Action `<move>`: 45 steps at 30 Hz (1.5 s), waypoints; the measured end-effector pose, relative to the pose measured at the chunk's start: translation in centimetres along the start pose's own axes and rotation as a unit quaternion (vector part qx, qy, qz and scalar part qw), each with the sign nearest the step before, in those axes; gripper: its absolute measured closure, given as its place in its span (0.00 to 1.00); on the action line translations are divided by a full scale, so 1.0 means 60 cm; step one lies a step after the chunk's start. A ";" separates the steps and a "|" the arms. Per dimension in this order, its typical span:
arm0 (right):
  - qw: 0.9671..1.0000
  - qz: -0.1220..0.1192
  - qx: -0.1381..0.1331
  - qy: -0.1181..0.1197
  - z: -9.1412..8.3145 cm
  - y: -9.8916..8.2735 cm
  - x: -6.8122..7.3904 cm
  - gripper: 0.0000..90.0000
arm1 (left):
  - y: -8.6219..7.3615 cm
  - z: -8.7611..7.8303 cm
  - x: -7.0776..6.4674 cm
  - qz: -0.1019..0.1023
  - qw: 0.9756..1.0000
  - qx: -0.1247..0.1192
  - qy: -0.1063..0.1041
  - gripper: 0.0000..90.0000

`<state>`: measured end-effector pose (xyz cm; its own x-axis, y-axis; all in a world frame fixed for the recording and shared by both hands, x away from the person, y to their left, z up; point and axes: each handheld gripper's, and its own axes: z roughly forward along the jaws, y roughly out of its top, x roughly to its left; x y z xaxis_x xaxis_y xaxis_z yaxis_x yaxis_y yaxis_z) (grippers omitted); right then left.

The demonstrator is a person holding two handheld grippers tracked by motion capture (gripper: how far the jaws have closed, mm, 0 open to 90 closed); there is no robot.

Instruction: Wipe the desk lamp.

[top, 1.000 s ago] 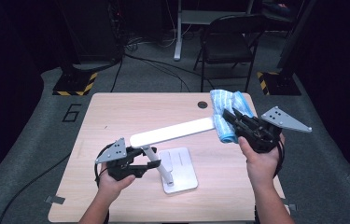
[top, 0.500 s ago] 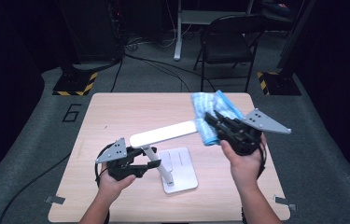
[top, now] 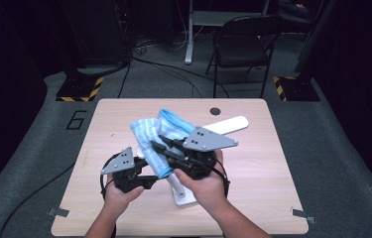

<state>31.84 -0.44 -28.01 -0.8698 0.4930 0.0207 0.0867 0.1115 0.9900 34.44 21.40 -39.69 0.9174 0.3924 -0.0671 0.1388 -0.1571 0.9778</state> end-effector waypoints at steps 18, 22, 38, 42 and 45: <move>1.000 -0.002 -0.004 -0.004 -0.025 -0.006 -0.007 0.86 | -0.001 -0.001 0.001 0.005 1.000 0.002 -0.001 0.58; 0.999 0.028 -0.023 -0.021 -0.062 -0.017 -0.041 0.86 | 0.000 0.001 0.001 0.006 1.000 0.002 -0.001 0.58; 0.999 0.047 -0.022 -0.009 -0.131 -0.076 -0.045 0.86 | 0.000 0.001 0.002 0.000 1.000 0.003 -0.004 0.58; 0.998 0.056 -0.021 -0.008 -0.139 -0.088 -0.043 0.86 | 0.000 0.000 0.003 0.000 1.000 0.006 -0.005 0.58; 0.998 0.062 -0.027 -0.010 -0.146 -0.097 -0.041 0.86 | 0.000 0.000 0.003 0.000 1.000 0.005 -0.005 0.58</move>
<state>29.25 -9.87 -32.59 -0.8438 0.5177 0.1413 0.1665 0.0022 0.9860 34.59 21.45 -39.68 0.9210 0.3834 -0.0683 0.1416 -0.1662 0.9759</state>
